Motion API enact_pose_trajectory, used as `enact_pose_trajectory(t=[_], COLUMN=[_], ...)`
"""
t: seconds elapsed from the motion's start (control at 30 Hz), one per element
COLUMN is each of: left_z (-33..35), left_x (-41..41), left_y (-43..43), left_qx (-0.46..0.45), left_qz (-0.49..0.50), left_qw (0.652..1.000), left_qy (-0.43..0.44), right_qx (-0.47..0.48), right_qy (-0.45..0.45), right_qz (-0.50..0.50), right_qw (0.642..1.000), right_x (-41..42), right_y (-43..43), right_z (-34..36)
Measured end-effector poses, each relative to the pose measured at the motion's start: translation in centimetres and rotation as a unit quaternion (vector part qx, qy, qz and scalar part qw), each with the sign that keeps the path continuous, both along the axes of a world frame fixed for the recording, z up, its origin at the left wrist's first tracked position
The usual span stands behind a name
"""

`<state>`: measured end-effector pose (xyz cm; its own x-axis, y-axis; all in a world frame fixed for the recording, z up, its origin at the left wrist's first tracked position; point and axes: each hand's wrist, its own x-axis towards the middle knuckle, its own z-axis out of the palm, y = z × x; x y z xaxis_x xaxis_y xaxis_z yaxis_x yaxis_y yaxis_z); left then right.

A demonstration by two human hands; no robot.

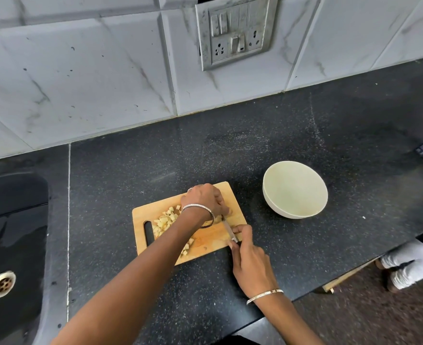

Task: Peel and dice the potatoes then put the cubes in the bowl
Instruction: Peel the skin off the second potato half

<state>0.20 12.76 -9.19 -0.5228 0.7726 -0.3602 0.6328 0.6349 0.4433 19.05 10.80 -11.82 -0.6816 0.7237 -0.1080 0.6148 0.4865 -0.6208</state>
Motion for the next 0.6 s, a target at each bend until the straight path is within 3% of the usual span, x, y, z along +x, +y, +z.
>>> enact_pose_trajectory(t=[0.1,0.27,0.4,0.6], left_z=[1.3,0.8,-0.2,-0.9], left_x=[-0.8,-0.8,0.7,0.9], left_y=[-1.2,-4.0,-4.7,-5.2], left_qx=[0.028,0.012,0.058,0.117], left_qz=[-0.049,-0.109,-0.098,-0.059], left_qw=[0.997,0.993,0.99,0.988], left_qy=[-0.046,0.035,0.084,0.086], right_qx=[-0.002,-0.009,-0.004,-0.008], right_qy=[-0.001,0.004,0.003,0.012], right_qz=[0.002,0.006,0.001,0.007], right_qw=[1.0,1.0,1.0,1.0], right_x=[0.1,0.1,0.2,1.0], right_y=[0.1,0.2,0.2,-0.2], right_z=[0.0,0.1,0.2,-0.1])
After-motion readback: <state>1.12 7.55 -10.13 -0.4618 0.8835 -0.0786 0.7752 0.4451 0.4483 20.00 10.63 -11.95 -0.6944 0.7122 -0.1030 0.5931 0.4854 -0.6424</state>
